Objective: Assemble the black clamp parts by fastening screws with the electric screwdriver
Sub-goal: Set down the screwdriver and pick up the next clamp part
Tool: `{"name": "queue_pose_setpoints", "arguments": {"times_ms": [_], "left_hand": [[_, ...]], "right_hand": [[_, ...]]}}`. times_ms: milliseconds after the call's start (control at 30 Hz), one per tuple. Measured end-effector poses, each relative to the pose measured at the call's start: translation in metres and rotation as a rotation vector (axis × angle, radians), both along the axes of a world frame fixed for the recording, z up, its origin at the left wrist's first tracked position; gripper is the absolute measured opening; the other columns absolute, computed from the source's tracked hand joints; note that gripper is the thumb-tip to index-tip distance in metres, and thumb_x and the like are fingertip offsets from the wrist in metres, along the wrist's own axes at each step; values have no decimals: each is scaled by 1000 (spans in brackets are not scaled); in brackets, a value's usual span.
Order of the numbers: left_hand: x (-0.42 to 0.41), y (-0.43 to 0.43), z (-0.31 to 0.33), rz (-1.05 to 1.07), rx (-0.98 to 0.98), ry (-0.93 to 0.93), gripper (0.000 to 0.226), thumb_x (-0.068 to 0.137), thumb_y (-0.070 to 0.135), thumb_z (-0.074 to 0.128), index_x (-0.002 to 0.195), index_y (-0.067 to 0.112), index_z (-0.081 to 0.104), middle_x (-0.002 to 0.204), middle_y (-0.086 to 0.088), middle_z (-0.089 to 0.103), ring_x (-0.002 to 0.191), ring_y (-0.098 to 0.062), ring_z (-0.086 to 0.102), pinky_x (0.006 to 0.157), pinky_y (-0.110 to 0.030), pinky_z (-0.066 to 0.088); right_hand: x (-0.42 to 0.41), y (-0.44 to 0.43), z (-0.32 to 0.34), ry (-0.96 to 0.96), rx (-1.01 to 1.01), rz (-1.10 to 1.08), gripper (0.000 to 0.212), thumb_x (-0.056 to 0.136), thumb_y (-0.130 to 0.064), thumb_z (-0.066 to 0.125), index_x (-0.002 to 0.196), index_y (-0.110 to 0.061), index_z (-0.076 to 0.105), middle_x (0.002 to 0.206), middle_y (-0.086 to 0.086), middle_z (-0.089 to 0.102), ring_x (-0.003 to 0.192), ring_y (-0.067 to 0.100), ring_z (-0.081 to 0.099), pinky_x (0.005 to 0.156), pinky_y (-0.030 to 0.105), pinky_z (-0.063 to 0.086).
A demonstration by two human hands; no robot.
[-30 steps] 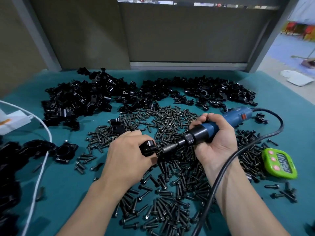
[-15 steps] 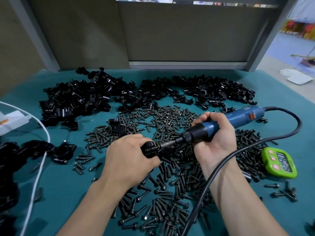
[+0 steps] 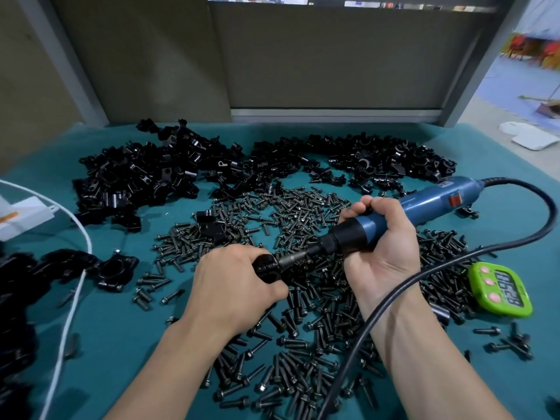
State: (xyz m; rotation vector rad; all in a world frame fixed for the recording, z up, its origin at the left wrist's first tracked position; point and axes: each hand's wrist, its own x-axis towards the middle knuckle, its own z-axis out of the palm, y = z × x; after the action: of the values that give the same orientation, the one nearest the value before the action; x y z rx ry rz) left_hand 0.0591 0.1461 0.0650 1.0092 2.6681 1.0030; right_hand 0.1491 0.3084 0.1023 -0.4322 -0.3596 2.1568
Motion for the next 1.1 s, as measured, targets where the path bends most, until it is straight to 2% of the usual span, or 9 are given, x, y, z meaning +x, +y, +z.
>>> {"name": "queue_pose_setpoints", "arguments": {"times_ms": [133, 267, 467, 633, 733, 900, 1100], "left_hand": [[0, 0, 0, 16, -32, 5, 24, 65, 40, 83, 64, 23, 66, 66, 20, 64, 57, -8, 59, 44, -20, 38], [1, 0, 0, 30, -30, 6, 22, 65, 39, 83, 66, 23, 67, 64, 20, 64, 53, -7, 57, 44, -18, 34], [2, 1, 1, 44, -45, 40, 23, 66, 41, 83, 65, 24, 66, 60, 22, 62, 50, -4, 54, 47, -22, 35], [3, 1, 0, 58, -65, 71, 22, 65, 45, 81, 66, 28, 66, 61, 27, 61, 63, 1, 57, 50, -24, 36], [2, 2, -1, 66, -90, 108, 22, 65, 49, 79, 67, 30, 66, 63, 31, 60, 57, -2, 57, 50, -23, 35], [2, 2, -2, 70, -104, 118, 23, 65, 50, 77, 66, 31, 65, 60, 33, 58, 54, 3, 55, 50, -23, 32], [3, 3, -1, 75, -111, 128, 23, 66, 49, 78, 66, 30, 66, 66, 34, 60, 48, -5, 53, 54, -22, 38]], "right_hand": [[-1, -2, -2, -12, -10, 6, 20, 92, 8, 58, 96, -9, 49, 73, 8, 62, 59, 16, 58, 65, 29, 54], [-2, -2, -3, -2, -6, 17, 19, 93, 8, 56, 95, -9, 48, 72, 7, 61, 59, 16, 58, 64, 29, 54], [-3, -3, -3, 2, -13, 19, 21, 91, 9, 58, 95, -10, 49, 76, 9, 61, 61, 17, 58, 66, 30, 53], [-2, -5, -3, 1, 0, 31, 18, 91, 9, 58, 91, -9, 51, 78, 9, 61, 61, 17, 58, 64, 30, 54], [-2, -5, -2, 1, 10, 33, 19, 91, 9, 58, 91, -9, 52, 77, 9, 61, 61, 17, 58, 63, 30, 54], [-2, -6, -2, -9, 20, 32, 18, 91, 9, 58, 90, -9, 52, 77, 9, 61, 61, 17, 59, 64, 30, 54], [-2, -7, -2, -7, 19, 36, 19, 91, 9, 57, 91, -9, 52, 75, 8, 61, 62, 17, 59, 64, 30, 54]]}}
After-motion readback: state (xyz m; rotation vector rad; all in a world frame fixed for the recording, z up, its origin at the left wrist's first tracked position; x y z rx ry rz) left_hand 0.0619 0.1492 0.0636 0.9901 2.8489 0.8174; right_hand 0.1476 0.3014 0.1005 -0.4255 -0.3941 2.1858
